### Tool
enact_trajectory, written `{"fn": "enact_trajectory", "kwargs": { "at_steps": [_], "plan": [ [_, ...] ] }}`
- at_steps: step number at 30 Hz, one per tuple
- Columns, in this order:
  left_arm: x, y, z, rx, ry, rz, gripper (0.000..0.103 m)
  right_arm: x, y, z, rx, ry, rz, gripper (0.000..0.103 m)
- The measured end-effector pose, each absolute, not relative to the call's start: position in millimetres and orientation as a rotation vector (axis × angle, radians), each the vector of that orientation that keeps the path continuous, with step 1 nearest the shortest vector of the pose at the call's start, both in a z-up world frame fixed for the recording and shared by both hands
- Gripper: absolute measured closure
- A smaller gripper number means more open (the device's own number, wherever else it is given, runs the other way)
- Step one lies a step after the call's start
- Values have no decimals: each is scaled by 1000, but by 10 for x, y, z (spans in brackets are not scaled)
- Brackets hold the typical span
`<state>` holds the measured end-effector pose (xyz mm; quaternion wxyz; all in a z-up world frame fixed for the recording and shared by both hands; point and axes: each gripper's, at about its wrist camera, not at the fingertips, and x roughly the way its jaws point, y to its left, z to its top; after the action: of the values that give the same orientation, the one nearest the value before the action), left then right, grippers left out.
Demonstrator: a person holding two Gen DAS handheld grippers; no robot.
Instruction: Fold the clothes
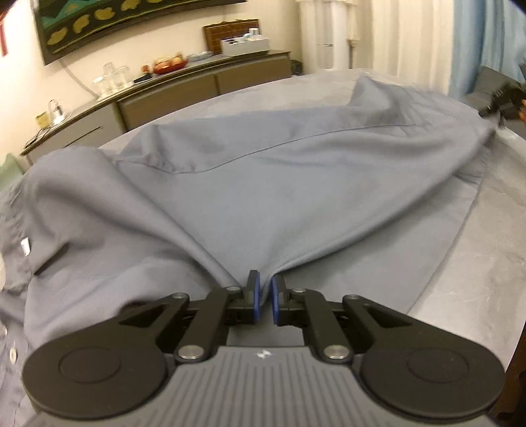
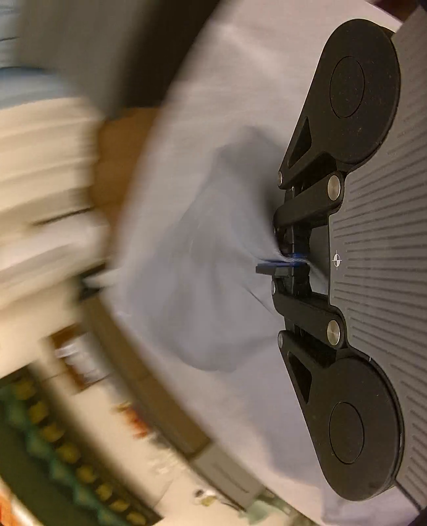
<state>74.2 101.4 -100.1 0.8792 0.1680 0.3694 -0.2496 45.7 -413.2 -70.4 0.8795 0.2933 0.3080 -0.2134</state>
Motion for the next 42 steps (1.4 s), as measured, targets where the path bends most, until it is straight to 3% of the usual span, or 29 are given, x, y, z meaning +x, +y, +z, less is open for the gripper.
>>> {"fn": "enact_trajectory", "kwargs": {
  "at_steps": [8,11,14,15,18,19,20,23,28,30,32,36,38,39,40,41,42],
  "plan": [
    [542,1028,-1015,324,796,-547,94,559,-4342,-998,597,766,-456,101],
    [451,1181,-862,232,747,-524,84,500,-4242,-993,514,786,-458,101],
    [374,1560,-695,62,690,-466,53,532,-4273,-973,454,799,-507,97],
    [357,1710,-644,4,671,-438,48,529,-4280,-958,425,804,-534,97],
    [407,2217,-616,-210,648,-331,44,527,-4253,-917,356,818,-584,93],
    [466,2405,-662,-294,661,-279,44,512,-4224,-874,330,807,-612,84],
    [522,2584,-711,-372,677,-227,44,458,-4157,-768,293,760,-667,65],
    [708,3024,-928,-578,746,-118,43,259,-3869,-404,168,589,-809,37],
    [858,3250,-1068,-683,790,-24,39,65,-2806,-12,-68,264,-659,36],
    [871,3264,-1048,-730,768,-51,23,111,-2280,-5,-152,205,-443,36],
    [945,3238,-1071,-740,788,-60,11,227,-1631,-148,-260,242,-182,26],
    [1248,3180,-1182,-760,860,-46,10,334,-394,-504,-519,307,258,24],
    [1390,3143,-1224,-760,879,-46,16,383,53,-647,-608,337,411,21],
    [1449,3115,-1238,-753,887,-54,47,436,221,-731,-638,366,468,21],
    [1497,3088,-1250,-745,895,-69,70,507,320,-815,-658,403,506,23],
    [1545,3061,-1262,-736,903,-84,102,577,419,-900,-677,440,544,29],
    [1592,3035,-1275,-728,911,-99,101,642,498,-977,-690,475,582,34]
  ]
}}
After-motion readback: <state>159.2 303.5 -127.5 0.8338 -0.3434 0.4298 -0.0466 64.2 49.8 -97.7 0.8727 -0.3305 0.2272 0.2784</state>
